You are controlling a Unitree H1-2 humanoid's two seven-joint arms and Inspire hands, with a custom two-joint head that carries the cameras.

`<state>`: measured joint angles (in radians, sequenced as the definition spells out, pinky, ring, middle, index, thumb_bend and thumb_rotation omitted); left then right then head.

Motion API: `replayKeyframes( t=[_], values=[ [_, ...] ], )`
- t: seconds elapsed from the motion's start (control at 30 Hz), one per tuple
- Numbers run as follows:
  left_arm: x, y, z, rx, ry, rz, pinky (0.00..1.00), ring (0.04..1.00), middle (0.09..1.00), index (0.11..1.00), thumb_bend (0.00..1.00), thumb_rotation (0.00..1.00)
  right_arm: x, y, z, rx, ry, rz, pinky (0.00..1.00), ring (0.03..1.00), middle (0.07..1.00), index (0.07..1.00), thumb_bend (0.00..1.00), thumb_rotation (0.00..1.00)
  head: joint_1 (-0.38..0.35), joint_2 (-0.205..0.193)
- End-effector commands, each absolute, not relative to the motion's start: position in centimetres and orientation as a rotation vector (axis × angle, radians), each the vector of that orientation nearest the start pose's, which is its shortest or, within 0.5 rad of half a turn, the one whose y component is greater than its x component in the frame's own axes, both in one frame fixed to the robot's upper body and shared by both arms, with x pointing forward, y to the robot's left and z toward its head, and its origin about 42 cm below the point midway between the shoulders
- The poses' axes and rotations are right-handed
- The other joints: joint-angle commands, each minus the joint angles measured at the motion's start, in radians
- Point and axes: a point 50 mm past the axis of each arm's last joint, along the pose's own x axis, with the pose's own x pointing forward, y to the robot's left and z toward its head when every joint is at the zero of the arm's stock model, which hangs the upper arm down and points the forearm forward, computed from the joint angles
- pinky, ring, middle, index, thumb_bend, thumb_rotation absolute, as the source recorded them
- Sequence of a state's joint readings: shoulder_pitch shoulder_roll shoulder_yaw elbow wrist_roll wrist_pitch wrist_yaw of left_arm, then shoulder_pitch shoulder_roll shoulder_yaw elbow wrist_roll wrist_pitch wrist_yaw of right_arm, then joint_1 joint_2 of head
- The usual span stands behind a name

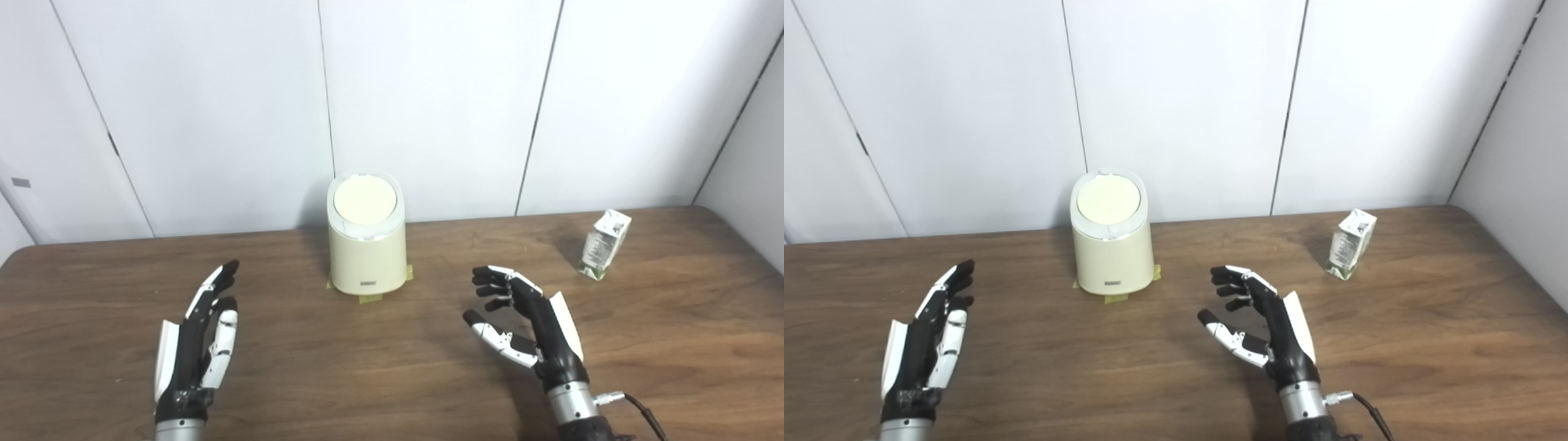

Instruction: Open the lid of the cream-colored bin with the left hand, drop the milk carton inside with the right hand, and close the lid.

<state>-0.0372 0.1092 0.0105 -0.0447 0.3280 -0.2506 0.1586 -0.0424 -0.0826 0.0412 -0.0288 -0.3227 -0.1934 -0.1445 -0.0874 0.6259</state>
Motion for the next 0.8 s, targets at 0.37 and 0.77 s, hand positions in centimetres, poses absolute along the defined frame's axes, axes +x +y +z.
replayKeyframes(
  t=[0.37, 0.77],
  values=[
    [34.9, 23.0, 20.9, 0.398, -0.508, 0.149, 0.89, 0.943, 0.951, 0.94, 0.44, 0.9, 29.8, -22.3, 13.2, -0.384, -0.312, -0.057, 0.55, 0.664, 0.701, 0.702, 0.25, 0.28, -0.006, 0.005],
    [40.6, 18.6, 27.6, 0.539, -0.414, 0.114, 1.0, 1.0, 1.0, 0.999, 0.77, 0.65, 29.9, -22.2, 13.0, -0.354, -0.3, -0.057, 0.54, 0.664, 0.699, 0.698, 0.26, 0.24, -0.002, 0.005]
  ],
)
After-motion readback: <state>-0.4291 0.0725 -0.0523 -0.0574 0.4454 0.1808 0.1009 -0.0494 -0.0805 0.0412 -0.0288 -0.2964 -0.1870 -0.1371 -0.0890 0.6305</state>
